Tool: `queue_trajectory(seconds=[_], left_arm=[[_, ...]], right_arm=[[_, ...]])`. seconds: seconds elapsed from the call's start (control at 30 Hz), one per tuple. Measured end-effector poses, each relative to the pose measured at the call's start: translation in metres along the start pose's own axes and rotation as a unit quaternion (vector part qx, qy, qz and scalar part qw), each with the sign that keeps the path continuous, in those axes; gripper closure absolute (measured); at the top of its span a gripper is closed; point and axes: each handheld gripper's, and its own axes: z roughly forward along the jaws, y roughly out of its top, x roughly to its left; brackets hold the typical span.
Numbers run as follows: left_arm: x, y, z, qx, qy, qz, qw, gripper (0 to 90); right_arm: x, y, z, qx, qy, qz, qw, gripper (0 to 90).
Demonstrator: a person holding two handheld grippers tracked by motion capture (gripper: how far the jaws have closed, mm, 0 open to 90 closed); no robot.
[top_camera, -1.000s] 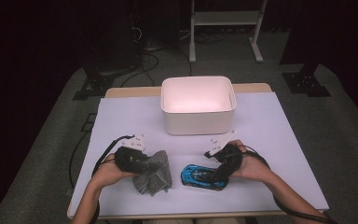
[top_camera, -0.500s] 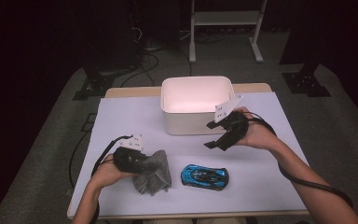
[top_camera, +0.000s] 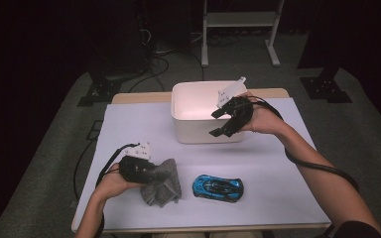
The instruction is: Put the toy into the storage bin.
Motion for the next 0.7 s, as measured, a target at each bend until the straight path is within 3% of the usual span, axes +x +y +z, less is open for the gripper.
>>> queue_trajectory(seconds=[0.27, 0.47, 0.7], left_arm=[[0.001, -0.003, -0.003, -0.003, 0.001, -0.006, 1.0000, 69.7], [0.001, -0.005, -0.004, -0.003, 0.000, -0.010, 0.9999, 68.8], [0.000, -0.006, -0.004, 0.001, 0.000, -0.012, 0.9999, 68.8]], right_arm=[[-0.024, 0.003, 0.009, 0.009, 0.004, 0.004, 0.9999, 34.5], [-0.036, -0.002, 0.021, 0.024, 0.011, 0.009, 0.9996, 45.4], [-0.041, -0.007, 0.029, 0.036, 0.016, 0.013, 0.9991, 61.5]])
